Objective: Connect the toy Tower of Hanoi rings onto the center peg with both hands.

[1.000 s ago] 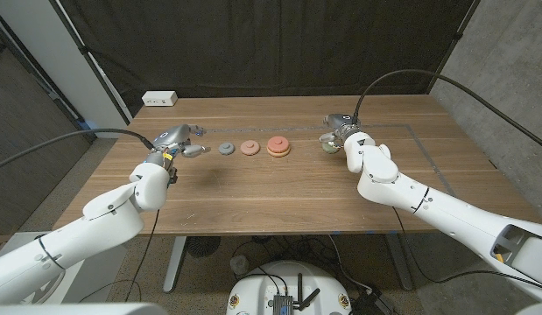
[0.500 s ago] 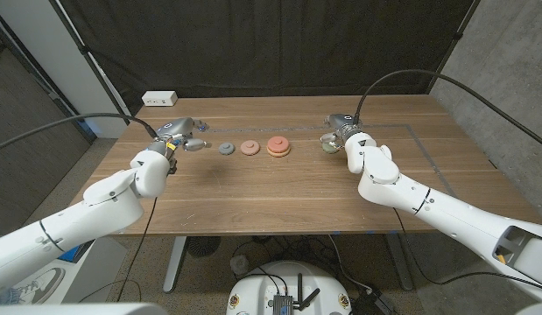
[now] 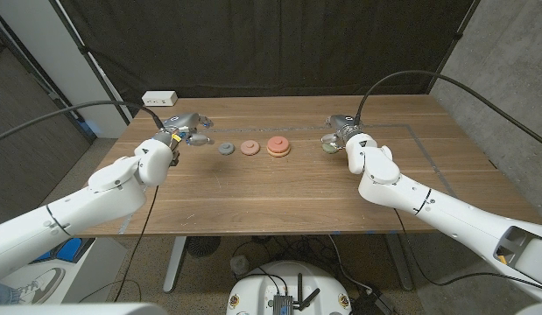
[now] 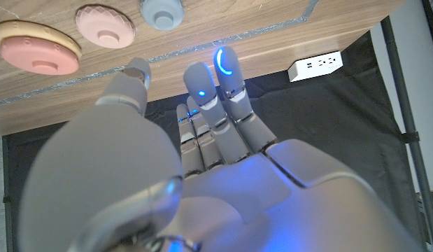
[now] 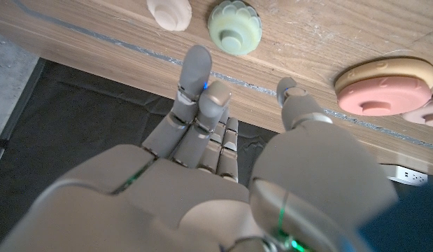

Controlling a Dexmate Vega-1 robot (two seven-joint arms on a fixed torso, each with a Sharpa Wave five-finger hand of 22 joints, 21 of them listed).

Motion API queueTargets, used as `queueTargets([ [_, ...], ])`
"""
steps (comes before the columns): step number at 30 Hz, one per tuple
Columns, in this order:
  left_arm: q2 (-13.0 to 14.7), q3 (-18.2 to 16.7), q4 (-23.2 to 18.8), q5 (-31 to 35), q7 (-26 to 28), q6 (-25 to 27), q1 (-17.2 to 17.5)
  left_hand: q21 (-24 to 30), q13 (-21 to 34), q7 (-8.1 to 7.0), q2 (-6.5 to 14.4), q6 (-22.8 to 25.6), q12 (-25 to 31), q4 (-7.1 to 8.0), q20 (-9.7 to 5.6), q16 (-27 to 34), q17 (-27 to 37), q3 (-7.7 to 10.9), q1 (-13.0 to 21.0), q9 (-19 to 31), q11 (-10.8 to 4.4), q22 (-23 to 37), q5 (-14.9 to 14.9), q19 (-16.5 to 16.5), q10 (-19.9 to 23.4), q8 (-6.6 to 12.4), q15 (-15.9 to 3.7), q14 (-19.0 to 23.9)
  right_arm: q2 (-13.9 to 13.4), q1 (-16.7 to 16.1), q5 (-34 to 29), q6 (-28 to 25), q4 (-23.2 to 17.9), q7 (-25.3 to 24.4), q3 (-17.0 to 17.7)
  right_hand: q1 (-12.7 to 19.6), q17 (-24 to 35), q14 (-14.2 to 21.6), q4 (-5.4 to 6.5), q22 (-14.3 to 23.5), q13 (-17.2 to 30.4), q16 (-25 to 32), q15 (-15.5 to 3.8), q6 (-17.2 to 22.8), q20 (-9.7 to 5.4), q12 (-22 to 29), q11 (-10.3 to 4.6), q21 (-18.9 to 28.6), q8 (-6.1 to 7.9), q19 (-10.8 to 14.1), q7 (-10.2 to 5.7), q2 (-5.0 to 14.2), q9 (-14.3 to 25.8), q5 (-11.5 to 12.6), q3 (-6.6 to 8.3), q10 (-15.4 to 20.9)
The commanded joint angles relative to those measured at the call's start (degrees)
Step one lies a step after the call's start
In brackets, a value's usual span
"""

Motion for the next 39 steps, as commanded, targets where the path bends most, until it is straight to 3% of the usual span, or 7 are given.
queueTargets([
  [1, -1.3, 3.8, 2.6, 2.4, -5.6, -1.3, -5.7, 0.2, 0.0, -0.03, -0.3, -0.1, -0.1, -0.02, -6.91, 0.0, -0.1, -0.24, 0.3, 0.0, 0.1, -0.1, 0.3, -0.2, -0.3, -0.06, -0.68, -0.5, -0.2, 0.3, 0.6, -0.1, 0.1, -0.1, -0.2, 0.0, 0.2, 0.2, 0.01, 0.0, 0.3, 0.0, -0.46, 0.5, -2.8, 0.2, -0.13, 0.5, 0.2, -0.2, -0.07, 0.38, 0.2, 0.3, 0.22, 0.5],
  [15, -3.5, 6.7, 6.0, 5.7, -9.5, -3.2, -10.1, 0.2, -0.1, 0.05, -0.4, -0.8, -0.2, -0.04, -6.91, 0.3, -0.1, -0.43, 0.4, -0.1, 0.24, -0.2, 0.2, -0.2, -0.9, -0.19, -0.67, -0.3, -0.1, 0.4, 1.6, 0.2, 1.1, -0.3, -0.4, -0.1, 0.1, 0.1, 0.07, 0.0, 0.4, -0.2, -0.47, 0.6, -2.8, 0.1, -0.19, 0.5, 0.17, -0.2, -0.03, 0.42, 0.2, 0.4, 0.27, 0.6],
  [29, -7.9, 9.2, 13.1, 5.3, -12.2, -9.0, -15.2, 0.1, -0.1, 0.09, -0.3, -1.0, -0.1, -0.05, -6.92, 0.0, -0.5, -0.5, 0.5, -0.1, 0.22, -0.2, 0.2, -0.4, -1.1, -0.15, -0.68, -0.7, 0.1, 0.5, 2.8, -0.3, 1.4, -0.8, -0.5, -0.2, 0.3, 0.2, 0.08, -0.1, 0.4, -0.1, -0.48, 0.6, -2.8, 0.1, -0.18, 0.6, 0.13, -0.3, 0.0, 0.44, 0.2, 0.5, 0.31, 0.7],
  [39, -10.4, 12.4, 16.4, 7.7, -16.2, -10.3, -19.6, 0.1, -0.2, 0.17, -0.3, -1.2, 0.0, -0.03, -6.9, 0.2, -0.6, -0.67, 0.6, -0.2, 0.45, -0.2, 0.2, -0.6, -1.4, -0.06, -0.68, -0.7, -0.1, 1.2, 3.4, -0.5, 1.7, -0.7, -0.8, -0.3, 0.0, 0.0, 0.09, -0.1, 0.5, -0.4, -0.48, 0.6, -2.79, 0.1, -0.22, 0.6, 0.09, -0.3, 0.03, 0.47, 0.2, 0.5, 0.33, 0.7],
])
